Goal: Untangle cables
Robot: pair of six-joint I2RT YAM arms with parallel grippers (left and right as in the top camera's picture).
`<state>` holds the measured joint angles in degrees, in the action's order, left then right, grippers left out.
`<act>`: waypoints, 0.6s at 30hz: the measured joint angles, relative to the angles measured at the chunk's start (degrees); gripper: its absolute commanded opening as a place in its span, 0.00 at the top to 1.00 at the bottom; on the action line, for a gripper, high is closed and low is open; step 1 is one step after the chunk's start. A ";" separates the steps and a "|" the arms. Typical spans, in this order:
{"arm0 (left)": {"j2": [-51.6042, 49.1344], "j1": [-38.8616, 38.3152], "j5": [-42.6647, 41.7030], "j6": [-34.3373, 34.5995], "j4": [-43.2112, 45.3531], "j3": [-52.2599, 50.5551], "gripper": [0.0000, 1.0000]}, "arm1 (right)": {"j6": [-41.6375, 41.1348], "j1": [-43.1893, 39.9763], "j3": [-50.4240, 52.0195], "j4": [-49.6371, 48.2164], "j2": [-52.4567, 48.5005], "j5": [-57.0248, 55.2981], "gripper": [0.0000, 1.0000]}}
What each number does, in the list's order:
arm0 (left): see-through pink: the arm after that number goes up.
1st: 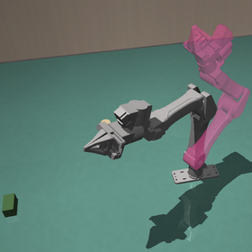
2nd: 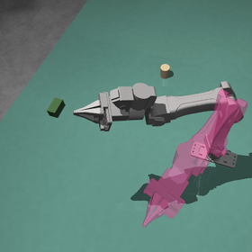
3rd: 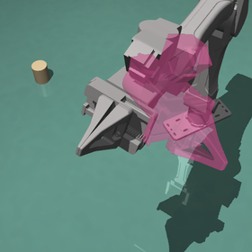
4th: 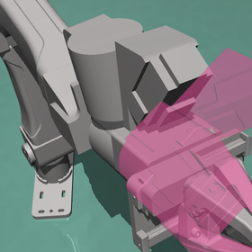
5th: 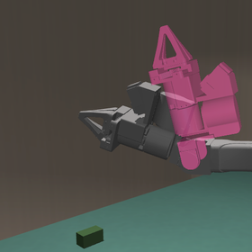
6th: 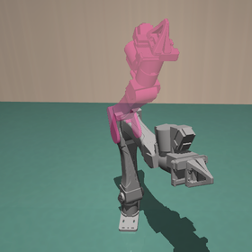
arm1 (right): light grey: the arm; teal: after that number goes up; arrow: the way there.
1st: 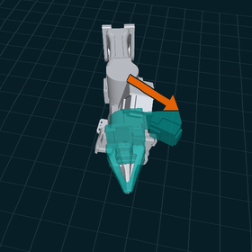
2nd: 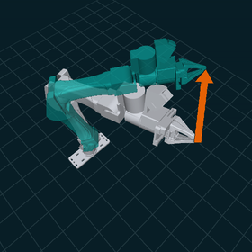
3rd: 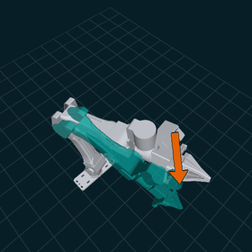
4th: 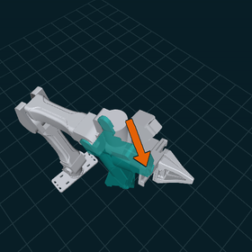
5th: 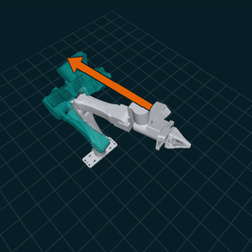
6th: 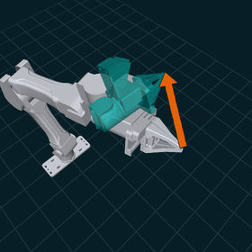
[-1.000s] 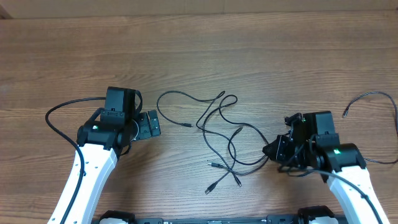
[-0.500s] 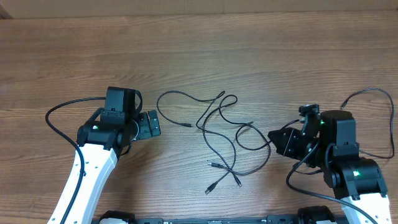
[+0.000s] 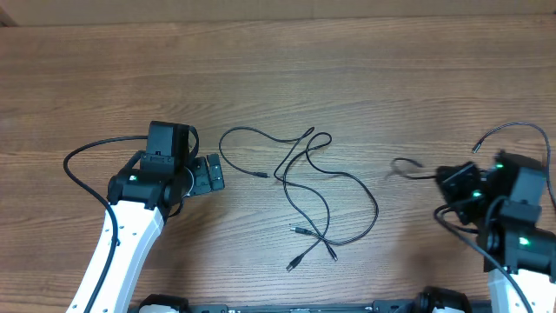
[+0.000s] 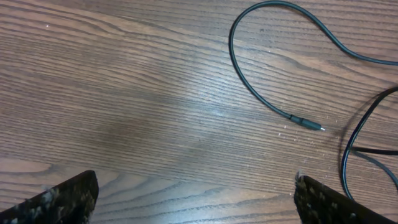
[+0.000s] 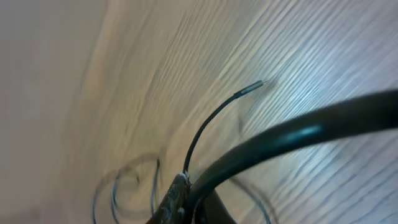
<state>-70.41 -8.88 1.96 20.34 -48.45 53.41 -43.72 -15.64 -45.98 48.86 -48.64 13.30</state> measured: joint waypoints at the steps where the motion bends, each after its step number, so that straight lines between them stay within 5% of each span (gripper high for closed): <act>1: 0.00 0.00 0.00 -0.02 0.00 0.00 0.00 | -0.55 -2.08 0.00 -0.48 0.00 -0.09 0.96; 18: 0.00 0.00 0.00 -0.02 0.02 0.00 0.00 | -2.58 -33.51 -0.09 -12.98 -11.61 -0.68 0.96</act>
<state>-70.41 -8.88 1.96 20.32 -48.42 53.41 -46.30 -49.15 -46.06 35.88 -60.25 12.62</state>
